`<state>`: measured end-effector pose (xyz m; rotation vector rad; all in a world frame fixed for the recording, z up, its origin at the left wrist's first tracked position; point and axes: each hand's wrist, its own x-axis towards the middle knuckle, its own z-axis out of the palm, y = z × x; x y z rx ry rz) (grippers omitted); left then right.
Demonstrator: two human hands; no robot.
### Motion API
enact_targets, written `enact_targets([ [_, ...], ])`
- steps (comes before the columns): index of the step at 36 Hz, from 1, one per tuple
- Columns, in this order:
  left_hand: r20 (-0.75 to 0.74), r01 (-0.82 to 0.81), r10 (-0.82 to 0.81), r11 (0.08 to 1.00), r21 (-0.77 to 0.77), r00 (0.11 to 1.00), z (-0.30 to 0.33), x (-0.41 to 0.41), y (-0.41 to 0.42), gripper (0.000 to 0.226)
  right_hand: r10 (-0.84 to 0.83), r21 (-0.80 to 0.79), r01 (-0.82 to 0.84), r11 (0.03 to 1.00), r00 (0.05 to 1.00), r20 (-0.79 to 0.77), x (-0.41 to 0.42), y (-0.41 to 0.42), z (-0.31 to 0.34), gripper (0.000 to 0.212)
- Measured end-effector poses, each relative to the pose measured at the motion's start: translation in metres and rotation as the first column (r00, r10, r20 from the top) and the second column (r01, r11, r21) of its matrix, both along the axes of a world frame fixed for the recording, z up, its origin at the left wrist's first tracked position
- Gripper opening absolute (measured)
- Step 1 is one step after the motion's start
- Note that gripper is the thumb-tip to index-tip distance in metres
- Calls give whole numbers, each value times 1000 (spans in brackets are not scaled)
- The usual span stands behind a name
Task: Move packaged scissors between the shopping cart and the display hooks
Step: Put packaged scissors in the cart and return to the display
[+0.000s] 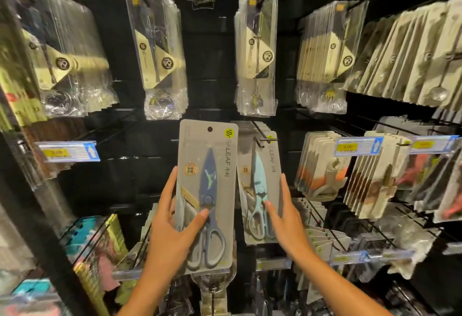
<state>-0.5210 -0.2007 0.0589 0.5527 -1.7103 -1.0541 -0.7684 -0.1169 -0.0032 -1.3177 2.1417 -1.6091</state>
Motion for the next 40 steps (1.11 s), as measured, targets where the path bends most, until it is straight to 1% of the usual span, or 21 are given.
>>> enact_targets([
  [4,-7,3,-3,1000,0,1000,3,1,0,93,-71,36,76,996,991,-116,-10,-17,-3,76],
  [6,-16,1,-1,1000,-3,1000,4,0,1,93,-81,62,90,994,988,-134,-12,-22,-4,76],
  [8,-28,7,-7,1000,-3,1000,5,0,2,93,-80,82,91,993,988,-129,-13,-25,-5,77],
  [12,-38,10,-11,1000,-22,999,6,2,4,93,-73,70,78,995,995,-71,-15,-29,-7,79],
  [14,-35,11,-12,1000,-27,999,6,3,5,93,-98,49,100,994,994,-46,-14,-27,-9,80],
  [16,-35,15,-16,999,-29,999,6,5,6,93,-95,9,95,995,995,-24,-9,-23,-8,76],
  [18,-28,13,-14,999,-33,1000,6,6,6,93,-37,-36,38,999,999,24,0,-17,-3,65],
  [21,-16,19,-20,999,-41,1000,4,6,6,92,110,-128,-95,987,987,117,18,-6,14,44],
  [23,-10,26,-26,999,-46,1000,3,5,6,93,218,-192,-185,964,962,166,34,3,28,41],
  [25,-6,41,-41,998,-45,999,1,3,8,93,316,-243,-270,932,932,175,48,12,42,46],
  [27,-6,62,-62,997,-41,998,-2,1,10,93,380,-262,-334,906,912,152,59,18,53,56],
  [29,9,78,-78,996,-42,997,-5,0,12,94,407,-267,-364,892,905,127,64,20,57,70],
  [31,16,95,-94,995,-37,995,-9,-1,12,94,399,-261,-365,894,912,92,65,21,57,80],
  [34,54,134,-133,991,-21,990,-15,-2,10,98,384,-244,-357,902,921,72,63,25,50,83],
  [37,109,176,-178,984,29,978,-21,-4,7,108,344,-209,-328,921,938,45,59,31,42,81],
  [40,187,190,-191,981,27,964,-26,-12,4,117,308,-165,-298,940,951,35,54,35,33,80],
])
